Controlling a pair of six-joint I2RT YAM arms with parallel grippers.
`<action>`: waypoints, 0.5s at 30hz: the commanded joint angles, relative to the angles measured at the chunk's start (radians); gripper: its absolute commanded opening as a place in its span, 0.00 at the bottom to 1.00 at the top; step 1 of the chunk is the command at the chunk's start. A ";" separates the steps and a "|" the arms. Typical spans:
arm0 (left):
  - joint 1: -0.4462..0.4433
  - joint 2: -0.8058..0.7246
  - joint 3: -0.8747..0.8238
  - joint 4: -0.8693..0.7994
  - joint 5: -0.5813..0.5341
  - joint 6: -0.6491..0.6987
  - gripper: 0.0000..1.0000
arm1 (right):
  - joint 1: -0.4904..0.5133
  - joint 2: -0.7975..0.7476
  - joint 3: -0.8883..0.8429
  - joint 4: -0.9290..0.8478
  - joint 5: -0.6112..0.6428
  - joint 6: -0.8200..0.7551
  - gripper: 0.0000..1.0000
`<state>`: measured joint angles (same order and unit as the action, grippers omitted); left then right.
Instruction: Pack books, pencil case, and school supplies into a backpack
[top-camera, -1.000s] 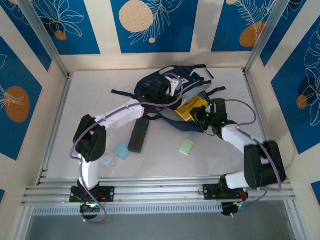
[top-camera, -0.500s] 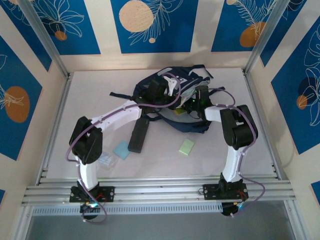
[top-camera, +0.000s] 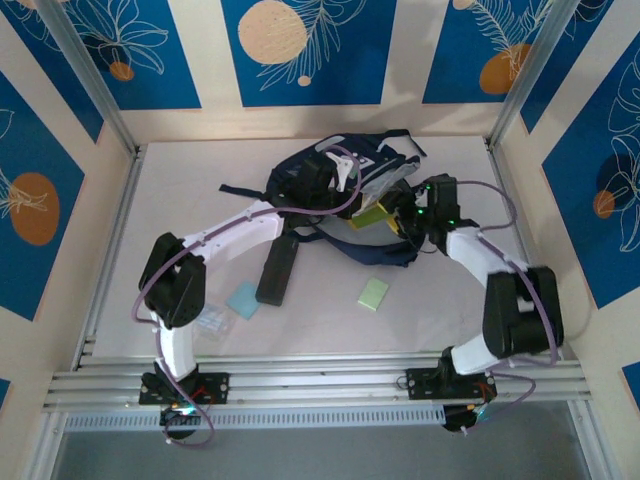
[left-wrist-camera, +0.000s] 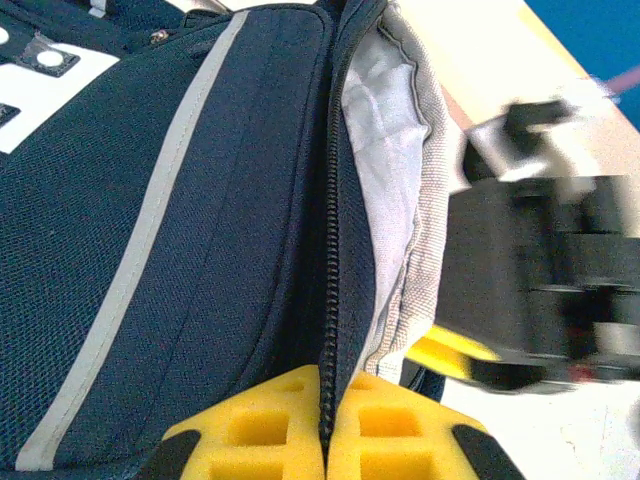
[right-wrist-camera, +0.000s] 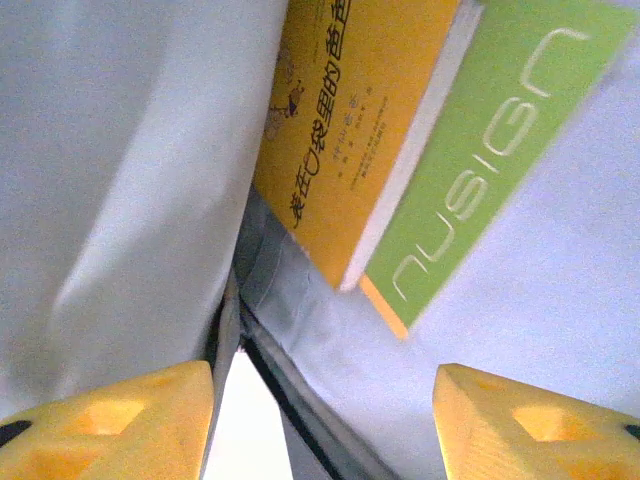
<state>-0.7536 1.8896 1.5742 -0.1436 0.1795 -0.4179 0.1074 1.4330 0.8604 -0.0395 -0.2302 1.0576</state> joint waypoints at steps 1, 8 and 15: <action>0.007 0.015 0.011 0.067 0.012 -0.031 0.00 | -0.036 -0.165 -0.045 -0.332 0.072 -0.185 0.61; 0.007 0.020 -0.012 0.062 0.069 -0.079 0.47 | -0.030 -0.403 -0.060 -0.446 0.149 -0.249 0.69; 0.069 -0.101 -0.201 0.111 0.059 -0.151 0.71 | 0.133 -0.329 0.015 -0.407 0.208 -0.243 0.70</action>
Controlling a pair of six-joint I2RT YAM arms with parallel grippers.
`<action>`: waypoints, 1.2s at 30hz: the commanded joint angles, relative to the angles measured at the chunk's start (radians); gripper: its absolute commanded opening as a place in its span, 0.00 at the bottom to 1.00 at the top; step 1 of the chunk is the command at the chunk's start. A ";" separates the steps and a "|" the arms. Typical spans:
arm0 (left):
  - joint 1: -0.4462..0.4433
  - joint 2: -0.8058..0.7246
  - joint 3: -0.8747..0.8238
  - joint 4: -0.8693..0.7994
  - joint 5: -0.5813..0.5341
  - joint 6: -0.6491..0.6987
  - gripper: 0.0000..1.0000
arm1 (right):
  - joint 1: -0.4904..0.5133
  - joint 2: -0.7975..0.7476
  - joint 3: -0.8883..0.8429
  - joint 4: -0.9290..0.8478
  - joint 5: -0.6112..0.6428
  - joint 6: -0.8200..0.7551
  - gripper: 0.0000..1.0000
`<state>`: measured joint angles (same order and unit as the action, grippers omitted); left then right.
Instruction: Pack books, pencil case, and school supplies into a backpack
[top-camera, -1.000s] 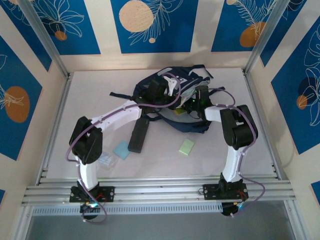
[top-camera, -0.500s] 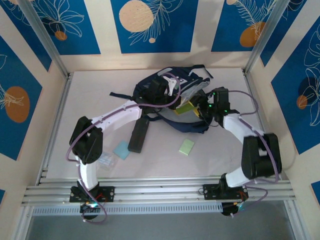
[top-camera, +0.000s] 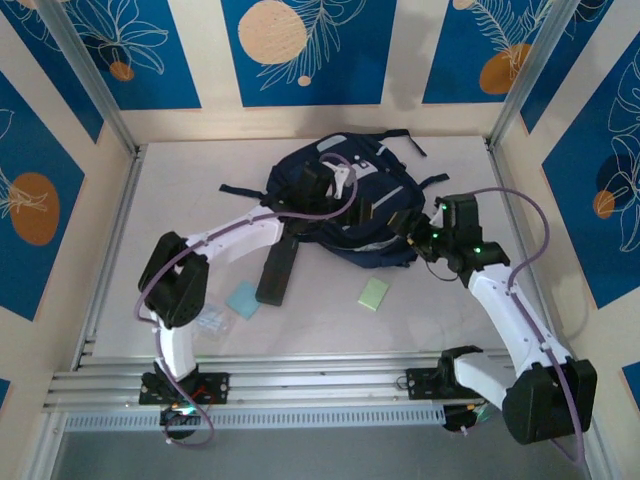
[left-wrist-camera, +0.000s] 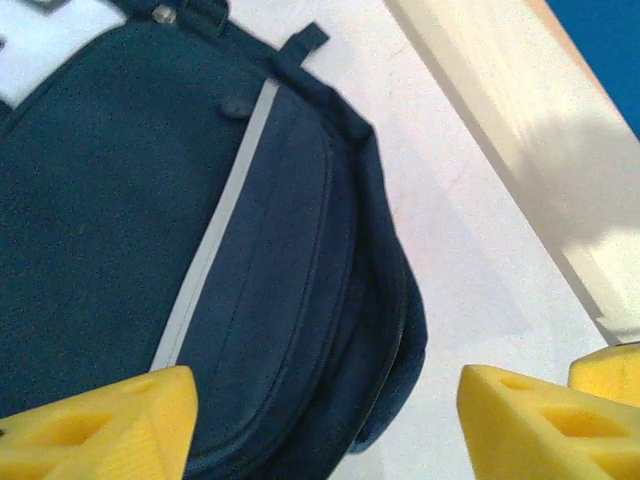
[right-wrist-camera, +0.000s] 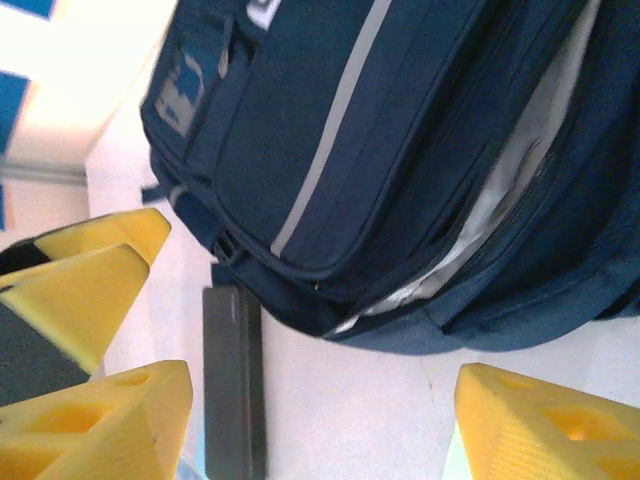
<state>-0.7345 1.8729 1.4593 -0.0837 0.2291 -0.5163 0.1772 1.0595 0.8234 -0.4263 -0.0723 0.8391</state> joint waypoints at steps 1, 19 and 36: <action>0.071 -0.107 -0.127 0.069 0.002 -0.066 0.72 | 0.093 0.068 0.061 -0.005 0.061 -0.022 0.70; 0.320 0.027 -0.406 0.425 -0.124 -0.373 0.73 | 0.417 0.367 0.225 0.116 0.184 0.017 0.70; 0.310 0.034 -0.417 0.602 -0.018 -0.548 0.08 | 0.548 0.594 0.223 0.420 0.156 0.019 0.46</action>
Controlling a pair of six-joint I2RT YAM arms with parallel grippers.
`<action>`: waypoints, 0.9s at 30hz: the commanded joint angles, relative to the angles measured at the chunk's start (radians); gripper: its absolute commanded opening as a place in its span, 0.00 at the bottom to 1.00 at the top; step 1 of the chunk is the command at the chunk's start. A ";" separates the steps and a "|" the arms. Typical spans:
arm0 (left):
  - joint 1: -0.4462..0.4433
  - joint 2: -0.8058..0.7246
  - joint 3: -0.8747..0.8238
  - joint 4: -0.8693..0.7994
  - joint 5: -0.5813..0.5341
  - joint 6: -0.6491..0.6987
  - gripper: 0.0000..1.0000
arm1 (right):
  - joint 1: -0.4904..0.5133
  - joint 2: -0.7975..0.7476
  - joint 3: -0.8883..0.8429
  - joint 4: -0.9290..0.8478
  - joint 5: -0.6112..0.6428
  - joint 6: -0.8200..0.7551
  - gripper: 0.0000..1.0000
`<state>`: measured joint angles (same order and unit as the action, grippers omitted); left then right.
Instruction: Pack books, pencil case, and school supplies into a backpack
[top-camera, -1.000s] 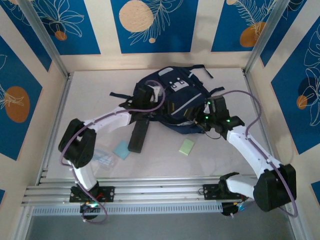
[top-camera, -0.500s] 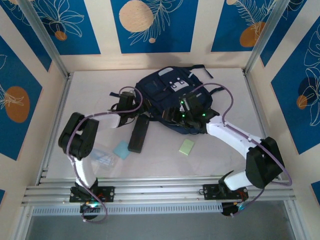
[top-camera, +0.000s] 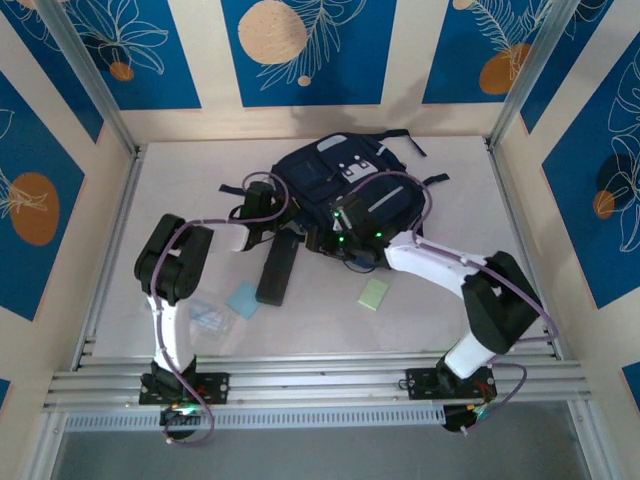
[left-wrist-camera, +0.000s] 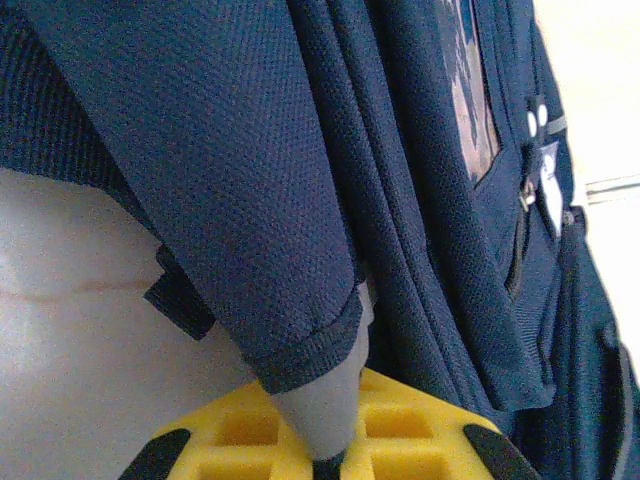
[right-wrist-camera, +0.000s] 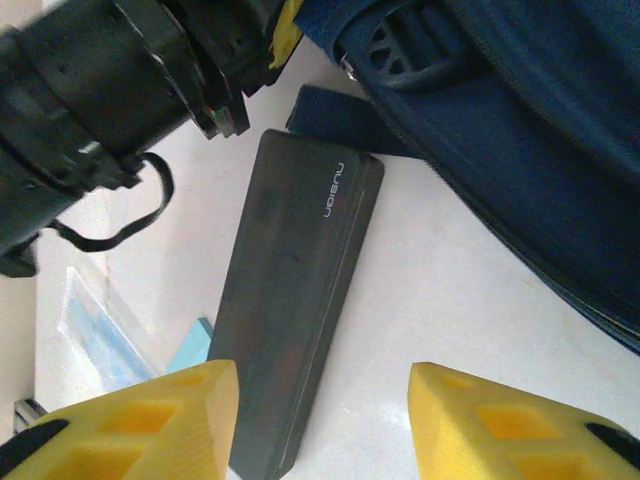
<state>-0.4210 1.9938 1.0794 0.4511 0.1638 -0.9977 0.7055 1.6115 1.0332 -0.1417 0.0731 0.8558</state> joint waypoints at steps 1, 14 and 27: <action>-0.005 -0.104 -0.053 0.077 0.053 -0.093 0.07 | 0.023 0.061 0.013 0.166 0.021 -0.003 0.45; -0.058 -0.204 -0.116 0.104 0.067 -0.207 0.02 | 0.093 0.270 0.062 0.343 0.427 -0.103 0.45; -0.099 -0.231 -0.176 0.162 0.080 -0.283 0.00 | 0.126 0.440 0.228 0.396 0.810 -0.097 0.45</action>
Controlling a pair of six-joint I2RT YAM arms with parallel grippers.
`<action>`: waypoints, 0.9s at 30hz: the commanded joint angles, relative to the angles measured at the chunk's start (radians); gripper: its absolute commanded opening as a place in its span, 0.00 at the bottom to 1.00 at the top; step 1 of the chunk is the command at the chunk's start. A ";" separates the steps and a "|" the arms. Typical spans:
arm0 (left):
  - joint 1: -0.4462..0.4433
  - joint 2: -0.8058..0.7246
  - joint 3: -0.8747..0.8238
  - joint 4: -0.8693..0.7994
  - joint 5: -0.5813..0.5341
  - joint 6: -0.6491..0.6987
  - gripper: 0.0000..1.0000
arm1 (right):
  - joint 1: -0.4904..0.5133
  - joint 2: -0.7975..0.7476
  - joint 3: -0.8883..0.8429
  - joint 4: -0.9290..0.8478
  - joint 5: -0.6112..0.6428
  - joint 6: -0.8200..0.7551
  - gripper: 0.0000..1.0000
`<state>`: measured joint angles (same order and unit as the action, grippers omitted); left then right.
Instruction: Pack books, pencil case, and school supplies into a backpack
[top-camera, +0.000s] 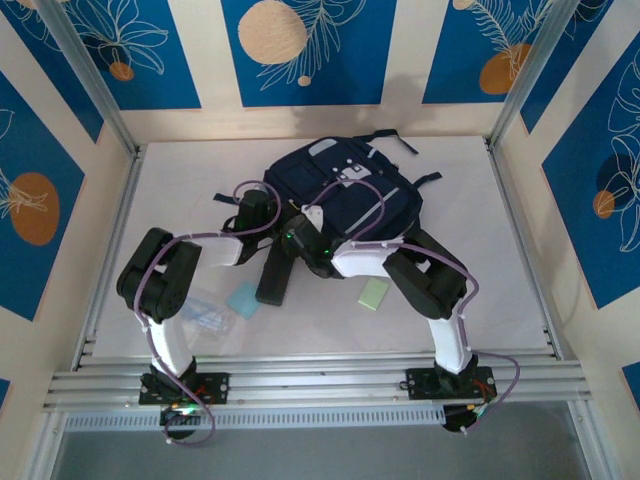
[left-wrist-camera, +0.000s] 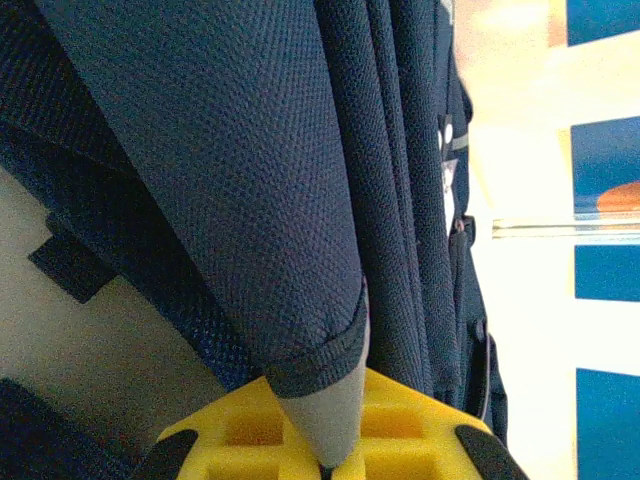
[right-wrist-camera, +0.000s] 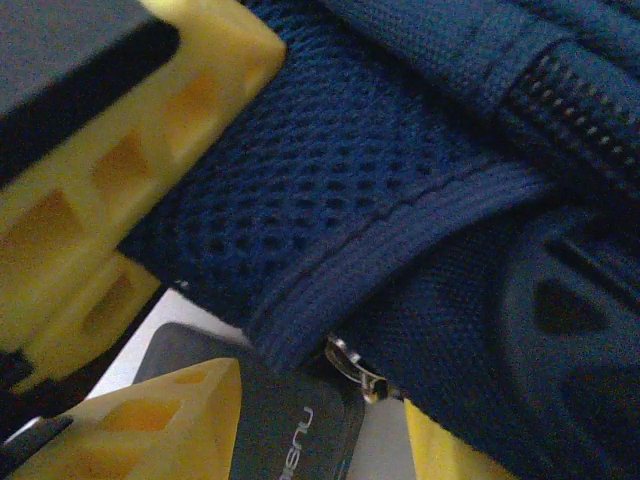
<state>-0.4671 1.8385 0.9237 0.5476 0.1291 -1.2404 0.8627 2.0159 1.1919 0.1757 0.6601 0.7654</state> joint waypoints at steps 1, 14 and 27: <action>-0.054 -0.077 -0.023 0.066 0.117 -0.043 0.00 | -0.033 0.041 0.074 0.084 0.237 -0.008 0.42; -0.009 -0.013 0.026 0.038 0.083 0.046 0.00 | -0.071 -0.085 0.031 -0.168 -0.086 0.054 0.00; 0.027 0.031 0.050 0.062 0.086 0.095 0.00 | -0.132 -0.159 0.122 -0.806 -0.492 0.019 0.00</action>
<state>-0.4622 1.8568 0.9302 0.5591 0.1951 -1.1820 0.7399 1.9053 1.3117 -0.3557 0.2554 0.8192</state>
